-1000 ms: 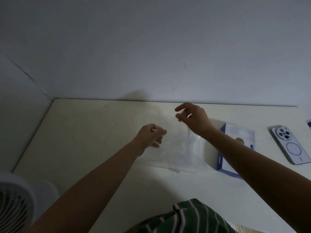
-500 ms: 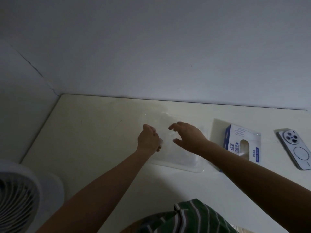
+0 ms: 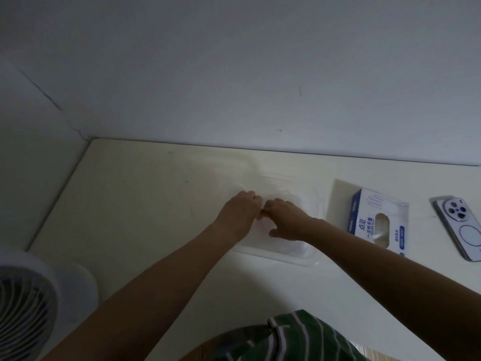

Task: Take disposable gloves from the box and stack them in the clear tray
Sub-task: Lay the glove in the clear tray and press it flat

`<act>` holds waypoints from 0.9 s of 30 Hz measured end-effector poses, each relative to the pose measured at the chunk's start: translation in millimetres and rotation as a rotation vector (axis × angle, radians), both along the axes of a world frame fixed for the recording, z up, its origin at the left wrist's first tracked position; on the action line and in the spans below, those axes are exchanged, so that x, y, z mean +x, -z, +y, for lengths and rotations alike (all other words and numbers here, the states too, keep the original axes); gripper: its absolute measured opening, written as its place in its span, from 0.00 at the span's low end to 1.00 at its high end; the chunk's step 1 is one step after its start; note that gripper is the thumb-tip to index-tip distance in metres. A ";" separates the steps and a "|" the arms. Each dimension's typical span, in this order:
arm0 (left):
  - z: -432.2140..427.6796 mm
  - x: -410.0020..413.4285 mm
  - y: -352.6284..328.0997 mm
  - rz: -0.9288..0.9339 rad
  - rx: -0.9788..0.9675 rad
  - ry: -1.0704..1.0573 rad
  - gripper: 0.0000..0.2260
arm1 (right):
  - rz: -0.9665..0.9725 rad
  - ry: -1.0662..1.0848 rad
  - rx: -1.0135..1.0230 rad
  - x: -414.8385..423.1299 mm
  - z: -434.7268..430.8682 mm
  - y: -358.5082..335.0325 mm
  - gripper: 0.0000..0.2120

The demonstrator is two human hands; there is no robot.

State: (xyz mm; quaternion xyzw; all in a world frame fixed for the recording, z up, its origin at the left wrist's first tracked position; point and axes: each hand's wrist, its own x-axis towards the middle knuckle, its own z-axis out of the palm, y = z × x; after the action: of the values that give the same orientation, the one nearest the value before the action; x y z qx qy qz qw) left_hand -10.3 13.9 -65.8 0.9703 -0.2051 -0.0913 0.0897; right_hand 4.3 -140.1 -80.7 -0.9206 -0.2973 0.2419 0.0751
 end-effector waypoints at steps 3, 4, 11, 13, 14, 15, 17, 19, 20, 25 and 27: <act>10.8 8.9 19.2 0.248 0.105 -0.081 0.23 | 0.039 -0.012 -0.053 0.0 -4.5 -1.3 0.16; 13.4 9.4 24.2 0.307 0.127 -0.073 0.26 | 0.048 0.004 -0.074 0.1 -6.8 -2.4 0.14; 12.2 8.4 42.3 0.425 0.194 -0.082 0.43 | -0.100 0.164 0.046 5.5 -3.4 -26.2 0.08; 12.4 8.9 43.1 0.427 0.177 -0.094 0.42 | -0.068 0.143 0.220 6.9 5.4 -29.7 0.09; 12.8 8.4 43.6 0.427 0.166 -0.095 0.41 | -0.020 0.111 0.226 5.9 8.8 -27.8 0.09; 12.3 8.3 44.1 0.425 0.164 -0.094 0.40 | 0.030 0.086 0.165 3.9 10.2 -23.1 0.10; 11.8 8.0 45.8 0.427 0.176 -0.091 0.43 | 0.111 0.074 -0.061 0.3 7.2 -10.0 0.14; 11.2 8.4 47.8 0.433 0.181 -0.098 0.45 | 0.157 0.076 -0.242 -1.8 1.6 -0.7 0.21; 11.0 8.3 48.8 0.436 0.183 -0.099 0.46 | 0.176 0.074 -0.301 -1.7 0.6 1.8 0.25; 11.3 9.9 49.9 0.445 0.184 -0.083 0.50 | 0.130 0.082 -0.379 -0.1 3.6 7.5 0.49; 11.1 10.5 50.1 0.454 0.187 -0.083 0.51 | 0.111 0.067 -0.409 -1.4 4.3 11.1 0.52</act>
State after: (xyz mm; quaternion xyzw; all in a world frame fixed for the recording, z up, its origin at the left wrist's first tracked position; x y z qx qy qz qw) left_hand 0.2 25.1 -115.8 0.9366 -0.1303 -0.3217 0.0472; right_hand 2.9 -135.7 -91.8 -0.9112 -0.2067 0.3450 -0.0891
